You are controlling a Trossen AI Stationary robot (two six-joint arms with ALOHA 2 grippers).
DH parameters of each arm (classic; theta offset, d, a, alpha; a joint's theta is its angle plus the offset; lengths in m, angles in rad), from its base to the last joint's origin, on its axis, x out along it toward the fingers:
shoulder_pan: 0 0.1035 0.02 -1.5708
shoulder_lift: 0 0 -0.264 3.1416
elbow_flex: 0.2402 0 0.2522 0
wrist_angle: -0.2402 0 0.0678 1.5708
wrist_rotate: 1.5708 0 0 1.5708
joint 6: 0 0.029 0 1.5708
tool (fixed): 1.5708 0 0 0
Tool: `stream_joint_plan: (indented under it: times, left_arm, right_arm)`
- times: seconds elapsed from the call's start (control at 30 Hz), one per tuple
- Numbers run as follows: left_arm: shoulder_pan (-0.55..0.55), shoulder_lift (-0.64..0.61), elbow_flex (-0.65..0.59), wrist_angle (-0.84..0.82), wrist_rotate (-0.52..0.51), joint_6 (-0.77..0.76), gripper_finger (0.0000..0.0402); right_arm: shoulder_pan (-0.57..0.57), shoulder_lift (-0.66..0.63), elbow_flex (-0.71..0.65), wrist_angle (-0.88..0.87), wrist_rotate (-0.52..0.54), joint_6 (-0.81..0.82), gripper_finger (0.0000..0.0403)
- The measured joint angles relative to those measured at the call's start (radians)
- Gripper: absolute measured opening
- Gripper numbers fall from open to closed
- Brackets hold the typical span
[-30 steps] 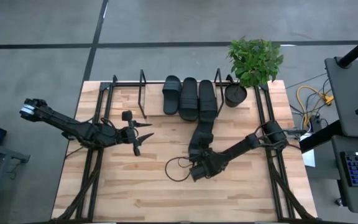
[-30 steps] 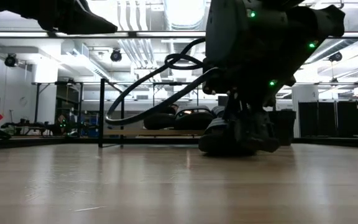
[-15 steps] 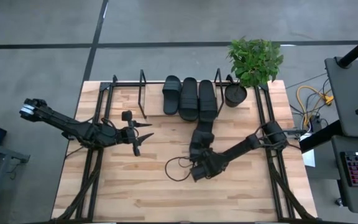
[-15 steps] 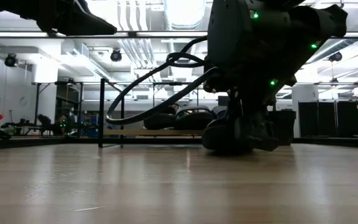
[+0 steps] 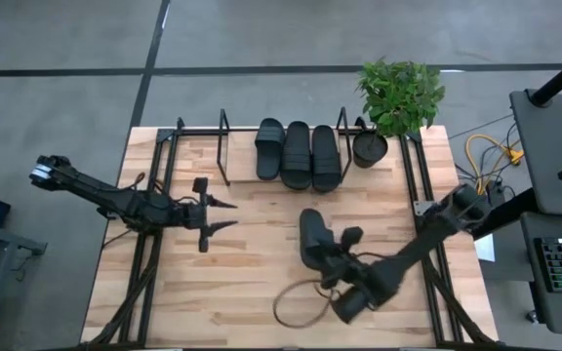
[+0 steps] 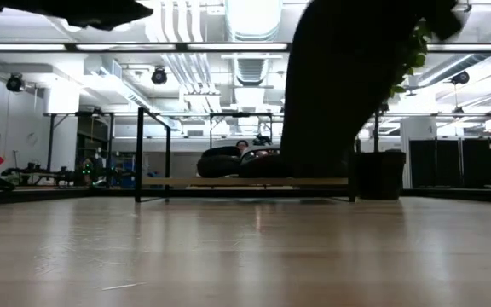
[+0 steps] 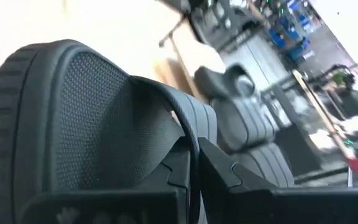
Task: Pick and place slides into the shelf
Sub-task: Put the black slides on the shelf
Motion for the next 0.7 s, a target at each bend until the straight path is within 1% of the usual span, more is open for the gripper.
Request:
stream_joint_plan:
  times: [0.1, 0.23, 0.3, 0.4, 0.47, 0.53, 0.6, 0.7]
  left_arm:
    - [0.0, -0.015, 0.0, 0.008, 0.093, 0.003, 0.0162]
    - [0.0, -0.024, 0.0, 0.04, 0.239, 0.013, 0.0162]
    - [0.0, -0.025, 0.001, 0.067, 0.311, 0.029, 0.0162]
    - [0.0, -0.024, 0.001, 0.083, 0.385, 0.034, 0.0162]
    - [0.0, -0.017, 0.001, 0.1, 0.415, 0.047, 0.0162]
    - [0.0, -0.004, 0.001, 0.112, 0.433, 0.071, 0.0162]
    - [0.0, 0.006, 0.001, 0.119, 0.449, 0.093, 0.0162]
    - [0.0, 0.029, -0.003, 0.189, 0.489, 0.141, 0.0162]
  right_arm:
    - [0.046, -0.062, 0.0, 0.075, 0.052, -0.008, 0.0009]
    - [0.09, -0.126, 0.0, 0.21, 0.105, -0.082, 0.0009]
    - [0.103, -0.151, 0.0, 0.312, 0.11, -0.164, 0.0009]
    - [0.119, -0.179, 0.0, 0.521, 0.109, -0.345, 0.0009]
    - [0.124, -0.187, 0.0, 0.68, 0.098, -0.494, 0.0009]
    - [0.13, -0.188, 0.0, 0.836, 0.064, -0.646, 0.0009]
    - [0.132, -0.188, 0.0, 0.984, -0.002, -0.775, 0.0009]
    - [0.132, -0.185, 0.0, 1.17, -0.102, -0.931, 0.0009]
